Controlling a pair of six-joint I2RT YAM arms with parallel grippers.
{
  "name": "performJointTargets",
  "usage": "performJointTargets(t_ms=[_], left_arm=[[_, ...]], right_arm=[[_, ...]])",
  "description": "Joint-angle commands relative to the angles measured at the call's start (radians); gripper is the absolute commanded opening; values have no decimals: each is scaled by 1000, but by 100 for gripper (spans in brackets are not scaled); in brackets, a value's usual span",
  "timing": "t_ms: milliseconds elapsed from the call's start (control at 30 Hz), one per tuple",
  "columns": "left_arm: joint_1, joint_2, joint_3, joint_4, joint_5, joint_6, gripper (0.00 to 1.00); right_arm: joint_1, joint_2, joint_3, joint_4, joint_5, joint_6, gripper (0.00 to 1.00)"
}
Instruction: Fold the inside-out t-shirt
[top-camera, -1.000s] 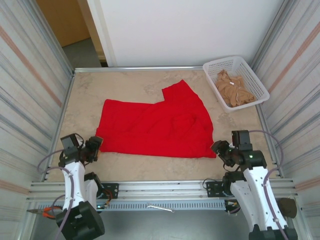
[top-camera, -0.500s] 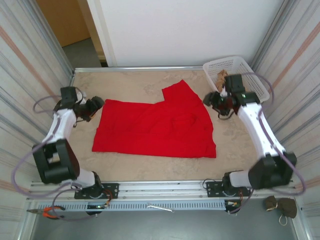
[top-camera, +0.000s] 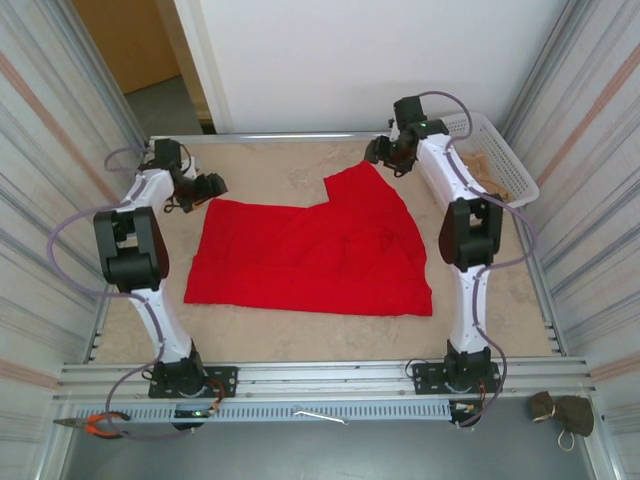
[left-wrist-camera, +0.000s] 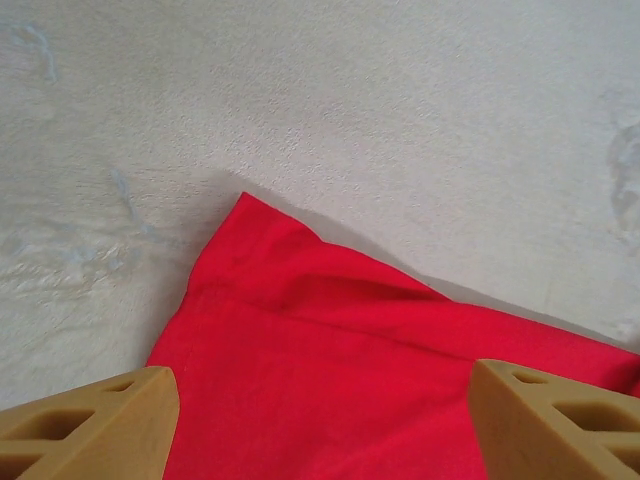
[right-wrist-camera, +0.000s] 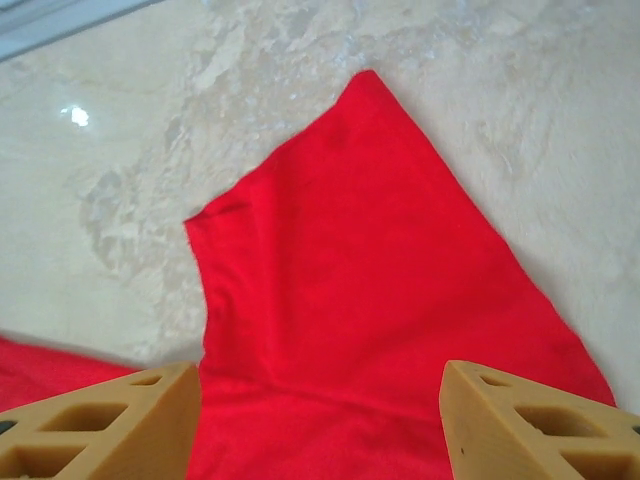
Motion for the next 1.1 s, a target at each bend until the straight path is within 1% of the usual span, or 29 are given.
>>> performJointTargets(t_ms=[0, 100, 200, 467, 600, 700, 933, 1000, 1067], left_arm=[[-1, 31, 45, -50, -30, 51, 76], [0, 46, 53, -49, -31, 58, 76], [1, 49, 54, -47, -26, 63, 76], [9, 33, 48, -36, 4, 54, 77], [13, 31, 44, -35, 17, 49, 77], [17, 34, 42, -35, 17, 52, 77], [34, 46, 51, -47, 25, 57, 77], [39, 53, 60, -54, 23, 60, 77], [43, 63, 74, -64, 24, 58, 77]], right_arm=[[21, 109, 164, -81, 64, -104, 64], [26, 219, 288, -100, 116, -139, 66], [21, 300, 356, -85, 138, -148, 69], [18, 410, 394, 53, 123, -179, 71], [26, 471, 466, 64, 126, -195, 72], [29, 492, 481, 84, 122, -190, 73], [29, 537, 519, 119, 71, -166, 72], [29, 544, 529, 134, 47, -157, 69], [31, 547, 533, 140, 45, -153, 64]])
